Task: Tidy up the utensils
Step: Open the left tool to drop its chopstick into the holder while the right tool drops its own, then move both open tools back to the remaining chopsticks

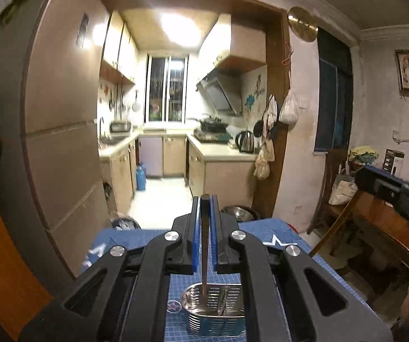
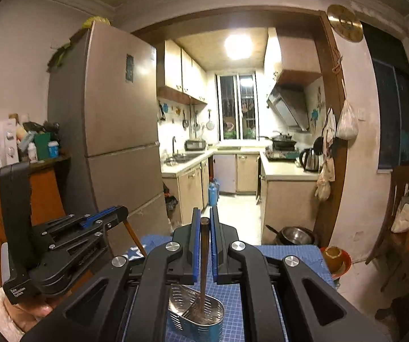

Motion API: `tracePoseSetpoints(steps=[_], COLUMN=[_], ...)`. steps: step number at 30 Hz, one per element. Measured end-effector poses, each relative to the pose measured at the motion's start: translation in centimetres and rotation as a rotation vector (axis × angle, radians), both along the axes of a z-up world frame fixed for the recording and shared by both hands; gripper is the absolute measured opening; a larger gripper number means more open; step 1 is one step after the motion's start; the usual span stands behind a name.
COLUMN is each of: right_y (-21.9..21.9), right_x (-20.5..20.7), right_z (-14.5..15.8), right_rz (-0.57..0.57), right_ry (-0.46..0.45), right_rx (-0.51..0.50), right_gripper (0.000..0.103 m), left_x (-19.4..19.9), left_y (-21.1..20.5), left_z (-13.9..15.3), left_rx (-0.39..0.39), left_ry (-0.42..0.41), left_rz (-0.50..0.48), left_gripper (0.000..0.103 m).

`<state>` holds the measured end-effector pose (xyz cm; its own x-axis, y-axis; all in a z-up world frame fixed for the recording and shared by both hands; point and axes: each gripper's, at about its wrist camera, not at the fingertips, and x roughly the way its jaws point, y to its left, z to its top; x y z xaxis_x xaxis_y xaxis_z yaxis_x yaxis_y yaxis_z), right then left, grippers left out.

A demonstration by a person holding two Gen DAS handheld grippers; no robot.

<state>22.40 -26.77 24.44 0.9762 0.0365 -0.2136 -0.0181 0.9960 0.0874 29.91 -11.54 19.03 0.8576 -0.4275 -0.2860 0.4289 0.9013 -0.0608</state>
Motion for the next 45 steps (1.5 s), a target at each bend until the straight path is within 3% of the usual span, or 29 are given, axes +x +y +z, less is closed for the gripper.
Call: tracePoseSetpoints(steps=[7,8,11,17,23,26,30,32,34,37,42,45], right_y=[0.3,0.6,0.8,-0.7,-2.3,-2.8,-3.2,-2.8,-2.2,-1.1,0.8,3.4], right_x=[4.8,5.2,5.3,5.7,4.3,2.3,-2.0,-5.3,-8.7,-13.6,-19.9,-23.0], right_z=[-4.7,-5.2,-6.3,-7.6,-9.2,-10.2,-11.6,-12.6,-13.7,-15.6,-20.0,-22.5], right_rz=[0.007,-0.005,-0.032,-0.074,-0.068,-0.059,-0.053,-0.036,-0.019,-0.030,-0.036,-0.042], right_ry=[0.101,0.113,0.090,0.097,0.090,0.095,0.097,0.098,0.092,0.088,0.143,0.144], right_rx=[-0.003,-0.017,-0.039,-0.009,0.010,0.007,-0.001,-0.012,-0.022,-0.054,-0.042,-0.097], right_gripper=[0.011,0.027,0.061,0.062,0.062,0.062,0.063,0.068,0.072,0.074,0.074,0.072], left_x=[3.1,3.4,3.5,3.3,0.6,-1.6,-6.2,-9.3,-11.6,-15.4,-20.2,-22.8], left_y=[-0.6,-0.6,-0.3,1.6,3.4,5.3,7.7,9.5,11.2,13.9,17.6,17.9], left_z=[-4.6,-5.4,-6.9,-6.7,-4.9,-4.5,-5.5,-6.9,-7.9,-10.0,-13.7,-16.3], left_rx=[0.036,0.042,0.067,0.011,-0.033,-0.057,0.022,0.061,0.077,0.087,0.039,0.088], left_ry=[0.088,0.092,0.094,0.062,-0.072,-0.114,-0.169,-0.178,-0.173,-0.128,-0.029,0.005], left_rz=[-0.017,-0.007,0.005,0.001,-0.011,0.009,0.069,0.100,0.125,0.159,0.224,0.237], left_gripper=[0.005,0.005,0.005,0.006,0.006,0.009,0.016,0.041,0.054,0.054,0.058,0.058])
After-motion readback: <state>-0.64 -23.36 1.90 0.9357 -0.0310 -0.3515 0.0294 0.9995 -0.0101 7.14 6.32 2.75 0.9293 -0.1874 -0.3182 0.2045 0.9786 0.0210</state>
